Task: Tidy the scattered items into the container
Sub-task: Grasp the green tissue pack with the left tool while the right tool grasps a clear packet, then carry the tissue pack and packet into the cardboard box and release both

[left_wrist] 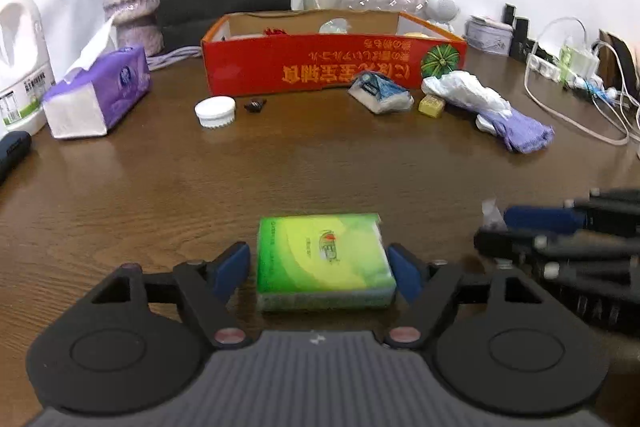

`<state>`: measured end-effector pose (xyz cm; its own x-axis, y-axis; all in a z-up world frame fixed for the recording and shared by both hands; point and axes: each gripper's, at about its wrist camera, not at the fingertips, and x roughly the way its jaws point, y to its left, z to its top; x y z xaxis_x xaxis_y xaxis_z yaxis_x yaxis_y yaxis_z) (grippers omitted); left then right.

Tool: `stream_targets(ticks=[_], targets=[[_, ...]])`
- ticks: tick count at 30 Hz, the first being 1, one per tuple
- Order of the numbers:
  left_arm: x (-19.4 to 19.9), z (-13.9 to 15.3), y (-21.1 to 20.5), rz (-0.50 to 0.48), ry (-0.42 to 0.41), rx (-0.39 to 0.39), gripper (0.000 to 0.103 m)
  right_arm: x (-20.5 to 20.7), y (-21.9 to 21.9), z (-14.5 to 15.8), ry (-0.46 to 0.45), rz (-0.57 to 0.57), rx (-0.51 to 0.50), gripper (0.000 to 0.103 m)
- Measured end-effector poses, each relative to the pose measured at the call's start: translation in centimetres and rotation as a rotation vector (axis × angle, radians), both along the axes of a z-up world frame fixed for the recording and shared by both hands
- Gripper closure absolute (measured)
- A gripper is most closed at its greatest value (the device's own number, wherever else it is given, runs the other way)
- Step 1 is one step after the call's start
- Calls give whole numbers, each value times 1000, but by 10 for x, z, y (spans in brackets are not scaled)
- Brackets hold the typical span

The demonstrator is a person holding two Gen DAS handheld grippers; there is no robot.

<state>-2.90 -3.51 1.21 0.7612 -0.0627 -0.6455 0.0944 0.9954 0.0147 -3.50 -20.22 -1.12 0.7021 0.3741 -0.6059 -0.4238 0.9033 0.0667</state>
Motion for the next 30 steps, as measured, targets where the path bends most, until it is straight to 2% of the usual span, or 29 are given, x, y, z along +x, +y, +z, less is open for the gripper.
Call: stream_targets(ticks=[1, 2, 5, 8, 13, 16, 21, 25, 28, 30], targets=[[0, 1, -1, -4, -3, -1, 37, 0, 2, -1, -1, 3, -8, 79], [-1, 1, -2, -5, -9, -7, 37, 0, 3, -2, -7, 2, -19, 88], [-11, 3, -7, 2, -42, -21, 38, 1, 2, -2, -12, -5, -11, 89], [-27, 12, -11, 15, -123, -30, 38, -2, -2, 3, -41, -42, 11, 89], [-47, 31, -10, 39, -294, -68, 38, -13, -19, 23, -179, -107, 118, 89], [-39, 44, -6, 57, -352, -88, 38, -14, -25, 38, -262, -121, 155, 89], [14, 71, -1, 65, -413, -79, 38, 22, -26, 69, -330, -128, 151, 89], [76, 103, 3, 53, -461, -68, 37, 72, -29, 107, -387, -121, 173, 89], [141, 129, 1, 11, -422, -79, 37, 124, -28, 134, -388, -93, 186, 89], [195, 140, -1, -17, -354, -109, 37, 167, -23, 150, -381, -80, 161, 89]])
